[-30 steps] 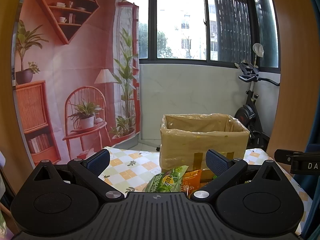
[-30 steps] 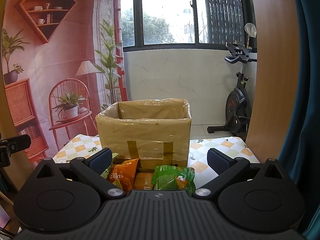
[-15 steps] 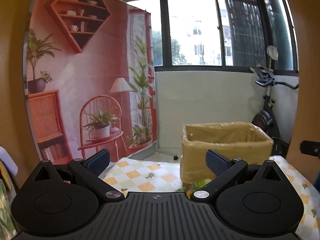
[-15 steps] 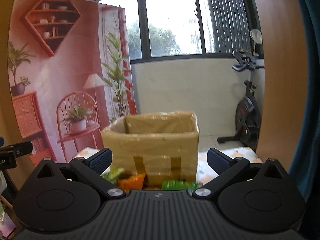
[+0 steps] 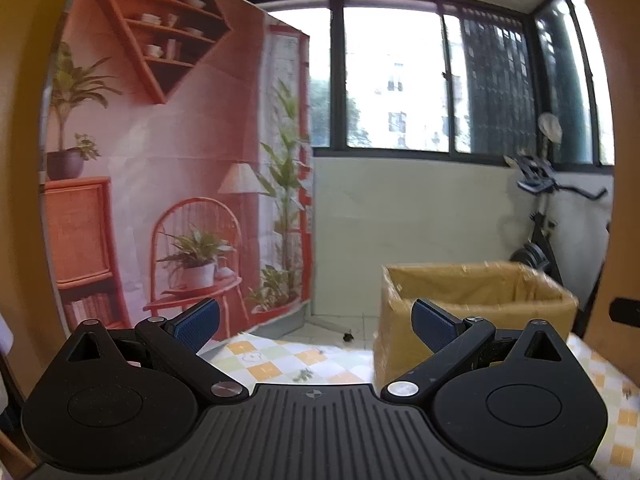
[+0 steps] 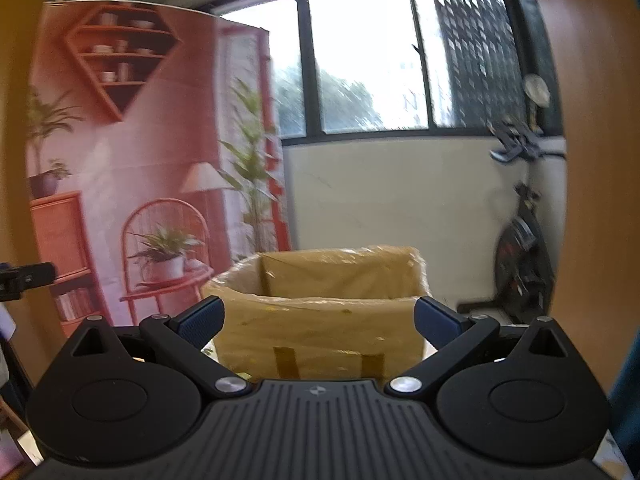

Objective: Organize snacks
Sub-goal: 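Move both tools down toward the snack bags in front of the box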

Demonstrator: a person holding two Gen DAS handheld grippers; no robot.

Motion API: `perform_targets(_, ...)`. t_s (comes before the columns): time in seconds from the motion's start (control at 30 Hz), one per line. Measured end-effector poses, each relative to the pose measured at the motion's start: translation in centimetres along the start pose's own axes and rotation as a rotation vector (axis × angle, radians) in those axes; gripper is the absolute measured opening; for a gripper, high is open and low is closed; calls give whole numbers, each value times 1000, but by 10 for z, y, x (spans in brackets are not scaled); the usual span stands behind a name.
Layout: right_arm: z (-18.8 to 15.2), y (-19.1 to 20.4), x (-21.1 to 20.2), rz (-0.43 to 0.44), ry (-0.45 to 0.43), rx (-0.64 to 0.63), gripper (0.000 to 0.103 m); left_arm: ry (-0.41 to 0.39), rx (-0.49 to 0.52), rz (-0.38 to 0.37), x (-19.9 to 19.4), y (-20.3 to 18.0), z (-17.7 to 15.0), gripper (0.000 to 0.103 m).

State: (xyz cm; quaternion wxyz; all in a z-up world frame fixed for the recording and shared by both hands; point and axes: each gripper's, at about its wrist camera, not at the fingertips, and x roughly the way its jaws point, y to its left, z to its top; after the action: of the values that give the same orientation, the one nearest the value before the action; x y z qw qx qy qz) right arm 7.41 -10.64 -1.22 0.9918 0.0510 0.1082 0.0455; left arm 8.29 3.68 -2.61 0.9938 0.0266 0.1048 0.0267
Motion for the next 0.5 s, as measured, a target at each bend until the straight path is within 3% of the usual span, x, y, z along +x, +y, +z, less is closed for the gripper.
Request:
perform_targets(0.23, -31, 2, 17, -3, 65, -3, 103, 129, -33, -94, 24, -10, -34, 102)
perform_targets(0.5, -59, -1, 19, -21, 91, 36, 103, 228, -17, -126, 38, -22, -64, 102)
